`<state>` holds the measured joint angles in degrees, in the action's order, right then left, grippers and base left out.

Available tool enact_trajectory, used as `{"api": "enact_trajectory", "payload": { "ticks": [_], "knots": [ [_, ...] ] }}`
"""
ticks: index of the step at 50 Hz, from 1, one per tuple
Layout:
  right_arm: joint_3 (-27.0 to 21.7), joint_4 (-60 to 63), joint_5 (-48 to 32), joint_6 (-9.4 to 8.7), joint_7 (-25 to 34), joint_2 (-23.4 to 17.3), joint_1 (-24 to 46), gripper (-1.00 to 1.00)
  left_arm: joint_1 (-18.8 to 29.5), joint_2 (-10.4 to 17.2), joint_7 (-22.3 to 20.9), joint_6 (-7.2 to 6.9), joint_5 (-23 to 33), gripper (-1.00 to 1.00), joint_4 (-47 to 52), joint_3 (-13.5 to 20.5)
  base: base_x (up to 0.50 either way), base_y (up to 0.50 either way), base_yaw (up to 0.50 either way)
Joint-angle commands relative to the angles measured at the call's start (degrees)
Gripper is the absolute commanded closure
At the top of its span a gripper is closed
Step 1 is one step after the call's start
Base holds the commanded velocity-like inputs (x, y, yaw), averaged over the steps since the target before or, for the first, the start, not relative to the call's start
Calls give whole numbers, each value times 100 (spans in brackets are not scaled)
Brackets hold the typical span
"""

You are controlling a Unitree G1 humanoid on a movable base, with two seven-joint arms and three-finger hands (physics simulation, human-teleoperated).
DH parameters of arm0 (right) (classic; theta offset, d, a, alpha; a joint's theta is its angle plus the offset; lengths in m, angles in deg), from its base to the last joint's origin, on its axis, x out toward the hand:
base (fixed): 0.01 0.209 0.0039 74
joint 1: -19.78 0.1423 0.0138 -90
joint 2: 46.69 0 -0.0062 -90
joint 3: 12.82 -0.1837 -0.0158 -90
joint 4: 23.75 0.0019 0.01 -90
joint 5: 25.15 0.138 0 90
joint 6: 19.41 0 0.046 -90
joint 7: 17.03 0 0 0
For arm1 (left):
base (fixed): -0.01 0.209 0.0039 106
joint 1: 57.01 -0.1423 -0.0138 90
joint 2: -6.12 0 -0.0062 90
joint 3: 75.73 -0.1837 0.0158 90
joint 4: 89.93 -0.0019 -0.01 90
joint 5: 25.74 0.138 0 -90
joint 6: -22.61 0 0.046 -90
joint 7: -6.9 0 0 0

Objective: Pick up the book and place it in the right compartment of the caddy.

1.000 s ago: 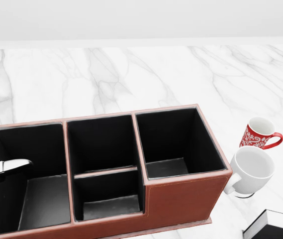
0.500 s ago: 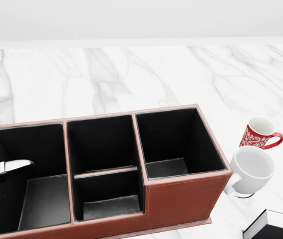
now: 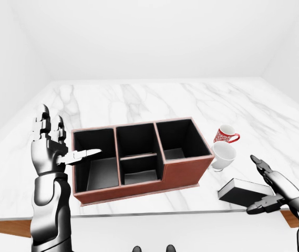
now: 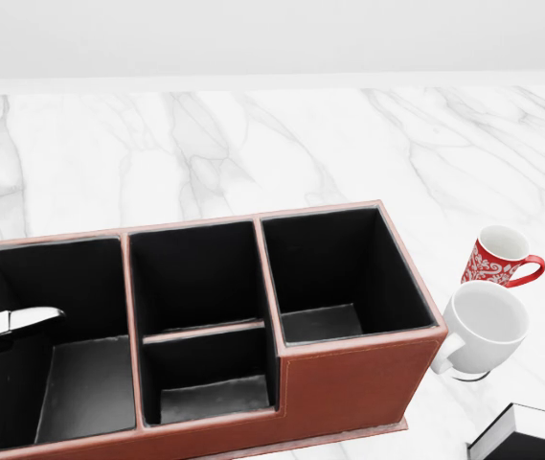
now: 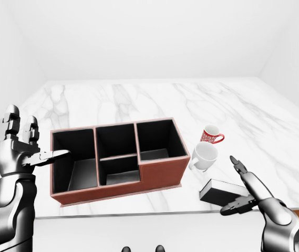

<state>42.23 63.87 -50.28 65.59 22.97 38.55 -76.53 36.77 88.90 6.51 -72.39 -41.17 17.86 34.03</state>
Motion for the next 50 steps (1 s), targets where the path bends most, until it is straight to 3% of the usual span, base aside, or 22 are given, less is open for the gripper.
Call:
{"api": "enact_trajectory", "payload": {
  "ticks": [1, 33, 34, 36, 50],
  "knots": [
    [106, -247, -53, 0, 0, 10, -51, -100, 1, 3, 7, 0, -4, -100, -10, -3, 0, 0, 0],
    [256, -1132, -221, 0, 0, -29, -279, -100, -28, -20, 3, 0, 40, -100, 25, -24, 0, 0, 0],
    [256, -1159, -216, 0, 0, -36, -269, -48, -27, -21, 1, 0, 48, -100, 14, -26, 0, 0, 0],
    [258, -1113, -209, 0, 0, -33, -271, 100, -28, -23, 2, 0, 49, -100, 25, -28, 0, 0, 0],
    [271, -1051, -194, 0, 0, -16, -268, 100, -10, -17, -3, 0, 51, -100, -51, -27, 0, 0, 0]
  ]
}}
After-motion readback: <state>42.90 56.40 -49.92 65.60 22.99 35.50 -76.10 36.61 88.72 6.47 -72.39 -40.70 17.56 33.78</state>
